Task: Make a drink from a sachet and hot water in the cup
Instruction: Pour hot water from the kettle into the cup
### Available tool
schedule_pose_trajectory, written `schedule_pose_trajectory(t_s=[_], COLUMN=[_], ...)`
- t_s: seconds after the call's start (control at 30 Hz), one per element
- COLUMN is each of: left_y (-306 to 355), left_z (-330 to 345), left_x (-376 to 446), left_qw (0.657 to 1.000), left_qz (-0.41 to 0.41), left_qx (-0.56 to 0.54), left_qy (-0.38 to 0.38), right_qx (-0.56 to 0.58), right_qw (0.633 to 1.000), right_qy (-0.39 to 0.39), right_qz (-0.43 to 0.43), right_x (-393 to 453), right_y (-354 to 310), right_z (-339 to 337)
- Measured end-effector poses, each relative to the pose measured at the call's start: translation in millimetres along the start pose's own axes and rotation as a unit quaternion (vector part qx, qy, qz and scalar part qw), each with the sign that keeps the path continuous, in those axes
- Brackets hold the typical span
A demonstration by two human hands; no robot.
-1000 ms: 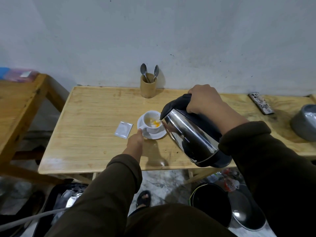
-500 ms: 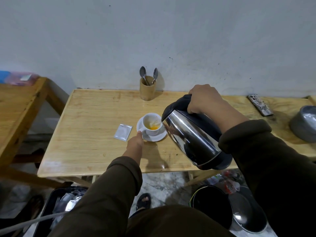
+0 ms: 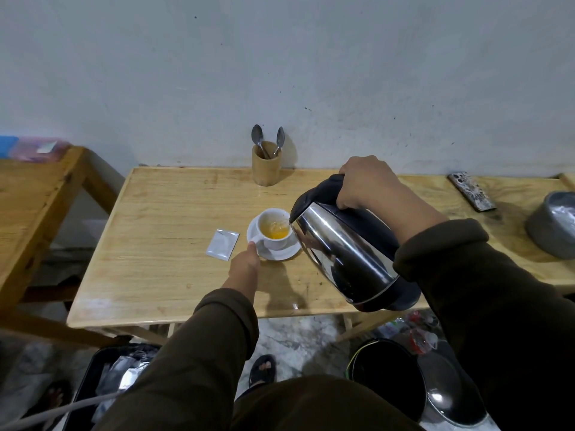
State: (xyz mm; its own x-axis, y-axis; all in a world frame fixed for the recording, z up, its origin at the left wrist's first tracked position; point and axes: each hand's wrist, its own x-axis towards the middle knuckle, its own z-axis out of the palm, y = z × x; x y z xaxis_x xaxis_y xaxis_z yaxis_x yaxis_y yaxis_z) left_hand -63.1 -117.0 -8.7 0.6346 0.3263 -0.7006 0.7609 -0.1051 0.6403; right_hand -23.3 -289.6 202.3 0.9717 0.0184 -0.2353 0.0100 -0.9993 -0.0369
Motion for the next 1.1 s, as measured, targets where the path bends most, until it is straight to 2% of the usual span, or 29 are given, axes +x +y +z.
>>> schedule_pose_trajectory(t_s=[0.83,0.93,1.1], left_y=[-2,-3,-12], left_z=[10,17,35], left_x=[-2,-9,-21], left_qw=[0.998,0.993,0.991], left_qz=[0.036,0.056,0.088], left_qx=[0.055,0.097,0.081], left_qy=[0.013,0.045,0.057], right_qx=[0.021,0.049,0.116], right_qw=[1.0,0.999,0.992], right_qy=[0.004,0.006,0.058], right_qz=[-0.002,-0.005,-0.009], right_x=[-1,-4,-19], right_y=[15,25,55], right_z=[2,4,16])
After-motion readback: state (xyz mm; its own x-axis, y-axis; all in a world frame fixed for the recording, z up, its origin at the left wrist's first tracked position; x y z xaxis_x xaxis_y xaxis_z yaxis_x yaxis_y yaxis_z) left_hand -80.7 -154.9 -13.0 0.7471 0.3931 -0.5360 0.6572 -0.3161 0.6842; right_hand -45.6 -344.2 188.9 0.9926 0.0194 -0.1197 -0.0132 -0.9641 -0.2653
